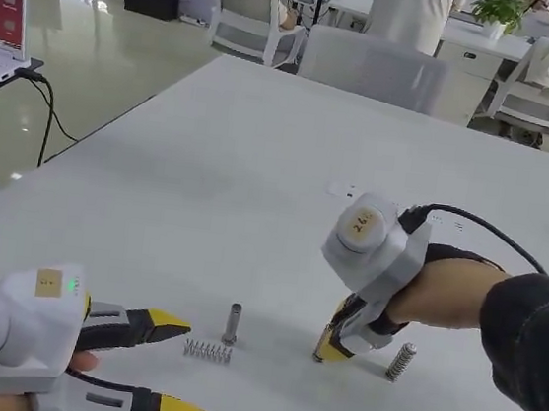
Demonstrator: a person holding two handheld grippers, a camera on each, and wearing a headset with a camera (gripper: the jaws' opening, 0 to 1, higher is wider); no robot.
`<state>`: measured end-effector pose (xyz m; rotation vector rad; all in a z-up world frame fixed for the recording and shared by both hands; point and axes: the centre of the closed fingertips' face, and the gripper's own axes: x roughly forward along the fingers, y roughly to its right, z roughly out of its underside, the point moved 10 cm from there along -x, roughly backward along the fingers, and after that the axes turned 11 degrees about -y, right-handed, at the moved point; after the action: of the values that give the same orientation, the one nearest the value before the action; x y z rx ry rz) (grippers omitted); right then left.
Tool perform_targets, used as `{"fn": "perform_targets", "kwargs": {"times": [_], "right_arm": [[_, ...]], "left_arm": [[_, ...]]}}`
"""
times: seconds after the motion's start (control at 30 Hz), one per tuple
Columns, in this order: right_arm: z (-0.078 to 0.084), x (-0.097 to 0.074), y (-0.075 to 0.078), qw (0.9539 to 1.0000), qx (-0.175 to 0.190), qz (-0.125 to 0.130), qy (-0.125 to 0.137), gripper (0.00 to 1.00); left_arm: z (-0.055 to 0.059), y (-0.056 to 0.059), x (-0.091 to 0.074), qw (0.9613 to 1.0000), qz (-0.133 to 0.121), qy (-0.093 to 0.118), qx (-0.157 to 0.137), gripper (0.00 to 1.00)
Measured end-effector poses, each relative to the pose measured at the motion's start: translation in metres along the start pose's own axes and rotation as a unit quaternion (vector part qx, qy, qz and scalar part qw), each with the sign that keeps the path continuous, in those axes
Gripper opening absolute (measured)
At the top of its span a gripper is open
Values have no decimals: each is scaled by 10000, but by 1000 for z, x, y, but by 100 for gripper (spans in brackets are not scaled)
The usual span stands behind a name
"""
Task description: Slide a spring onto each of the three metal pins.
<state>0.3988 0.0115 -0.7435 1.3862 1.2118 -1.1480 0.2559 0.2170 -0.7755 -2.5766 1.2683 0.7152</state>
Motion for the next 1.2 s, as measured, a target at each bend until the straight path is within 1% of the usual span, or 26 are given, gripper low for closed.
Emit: {"fn": "perform_targets", "kwargs": {"times": [0.23, 0.37, 0.47, 0.57, 0.73, 0.87, 0.9, 1.07, 1.2], "right_arm": [[-1, -11, -1, 9999, -23, 100, 131, 20], [-5, -19, -3, 9995, -93, 184, 242, 21], [-12, -27, -7, 9989, -174, 252, 362, 21], [-20, -31, -11, 9982, -261, 274, 461, 22], [-34, -36, -23, 9968, -421, 233, 644, 21], [-42, -35, -32, 9959, -508, 131, 730, 21], [-44, -33, -36, 9957, -529, 65, 757, 21], [-49, -22, -45, 9954, -601, -30, 744, 20], [-53, -15, -50, 9950, -596, -99, 800, 20]], "left_arm": [[-2, 0, 1, 10000, 10, 3, 27, 50], [-2, 0, 1, 10000, 11, -2, 41, 50], [-2, 1, 0, 10000, 9, -4, 42, 50], [-2, 1, -1, 10000, 6, -9, 44, 50], [-2, 0, -2, 10000, -9, -11, 46, 50], [-1, 0, -3, 10000, -12, -20, 49, 50], [-1, 0, -3, 10000, -14, -16, 45, 50], [-1, 0, -4, 10000, -26, -10, 43, 50], [0, 1, -5, 10000, -39, -11, 19, 50]]}}
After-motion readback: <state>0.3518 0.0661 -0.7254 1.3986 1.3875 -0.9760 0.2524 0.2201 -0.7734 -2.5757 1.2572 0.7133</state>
